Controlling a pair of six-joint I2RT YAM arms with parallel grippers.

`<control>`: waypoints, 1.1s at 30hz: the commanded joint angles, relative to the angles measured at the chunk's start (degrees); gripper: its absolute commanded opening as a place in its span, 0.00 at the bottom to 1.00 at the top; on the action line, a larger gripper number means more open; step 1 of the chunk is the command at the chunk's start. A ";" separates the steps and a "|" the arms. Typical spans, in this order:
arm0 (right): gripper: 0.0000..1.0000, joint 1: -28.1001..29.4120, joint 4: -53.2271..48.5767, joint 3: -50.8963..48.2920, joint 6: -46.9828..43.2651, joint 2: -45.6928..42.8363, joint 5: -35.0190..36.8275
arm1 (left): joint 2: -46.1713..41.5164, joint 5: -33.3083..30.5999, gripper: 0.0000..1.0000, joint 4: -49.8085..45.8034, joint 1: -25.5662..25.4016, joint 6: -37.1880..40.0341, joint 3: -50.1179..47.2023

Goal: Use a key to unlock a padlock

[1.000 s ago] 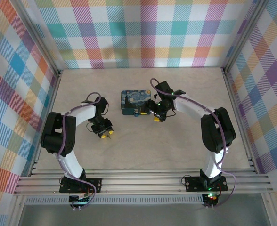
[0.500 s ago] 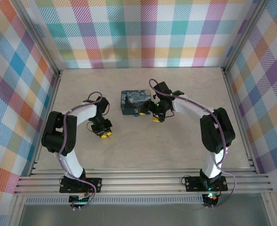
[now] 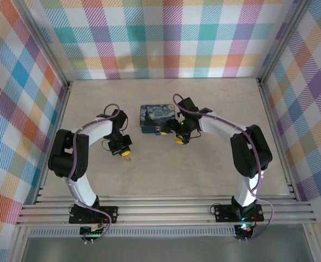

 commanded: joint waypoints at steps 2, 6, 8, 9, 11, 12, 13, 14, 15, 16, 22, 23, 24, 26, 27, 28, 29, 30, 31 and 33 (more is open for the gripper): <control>0.82 0.22 3.12 -1.39 2.54 0.48 -2.43 | -2.95 1.89 0.00 0.16 -0.45 0.93 1.60; 0.81 0.22 3.05 -1.22 2.25 0.50 -2.49 | -3.92 1.36 0.00 -1.46 -0.54 1.46 1.95; 0.81 0.22 2.74 -1.05 1.86 0.53 -2.32 | -4.32 -0.51 0.08 -3.75 -0.53 0.85 2.10; 0.81 0.22 2.49 -1.04 1.60 0.48 -2.19 | -4.31 -1.66 0.14 -5.46 -0.53 -0.29 2.13; 0.81 0.22 2.00 -0.87 1.04 0.48 -1.82 | -4.71 -2.66 0.24 -7.91 -0.53 -3.90 1.55; 0.81 0.22 1.79 -0.78 0.85 0.50 -1.75 | -5.30 -2.25 0.27 -8.17 -0.53 -6.30 0.62; 0.81 0.22 1.68 -0.69 0.62 0.48 -1.59 | -6.14 -1.74 0.29 -7.86 -0.53 -9.42 -0.51; 0.81 0.18 1.52 -0.60 0.41 0.48 -1.46 | -6.98 -0.94 0.29 -6.95 -0.58 -12.07 -1.64; 0.80 0.29 1.37 -0.44 0.18 0.48 -1.36 | -8.17 0.12 0.29 -5.28 -0.69 -15.19 -3.45; 0.80 0.36 1.25 -0.34 0.02 0.50 -1.34 | -9.33 1.11 0.29 -3.12 -0.84 -18.34 -5.16; 0.80 0.57 0.62 0.10 -0.86 0.80 -1.47 | -12.06 2.21 0.31 3.07 -1.59 -26.02 -8.86; 0.80 0.58 0.59 0.10 -0.96 0.76 -1.44 | -11.87 2.20 0.31 2.98 -1.59 -26.33 -8.92; 0.80 0.58 0.44 0.06 -1.10 0.76 -1.48 | -11.65 2.31 0.31 3.13 -1.59 -26.58 -9.03; 0.80 0.58 0.08 0.01 -1.46 0.79 -1.31 | -10.98 2.60 0.32 3.83 -1.59 -27.34 -9.76; 0.80 0.58 -0.11 0.01 -1.62 0.69 -1.22 | -10.54 2.95 0.32 4.49 -1.67 -27.67 -10.18; 0.80 0.58 -0.35 0.01 -1.75 0.67 -0.99 | -10.07 3.25 0.33 5.30 -1.68 -28.09 -10.52; 0.80 0.58 -0.46 0.08 -1.89 0.66 -0.96 | -9.63 3.56 0.33 5.83 -1.76 -28.31 -10.74; 0.80 0.58 -0.62 0.14 -2.06 0.67 -0.82 | -9.19 3.69 0.33 6.39 -1.84 -28.41 -10.78; 0.80 0.58 -0.81 0.26 -2.20 0.71 -0.75 | -8.65 3.70 0.34 6.72 -1.90 -28.41 -10.77; 0.80 0.58 -1.06 0.49 -2.55 0.75 -0.61 | -7.60 3.62 0.35 7.17 -1.92 -28.18 -10.46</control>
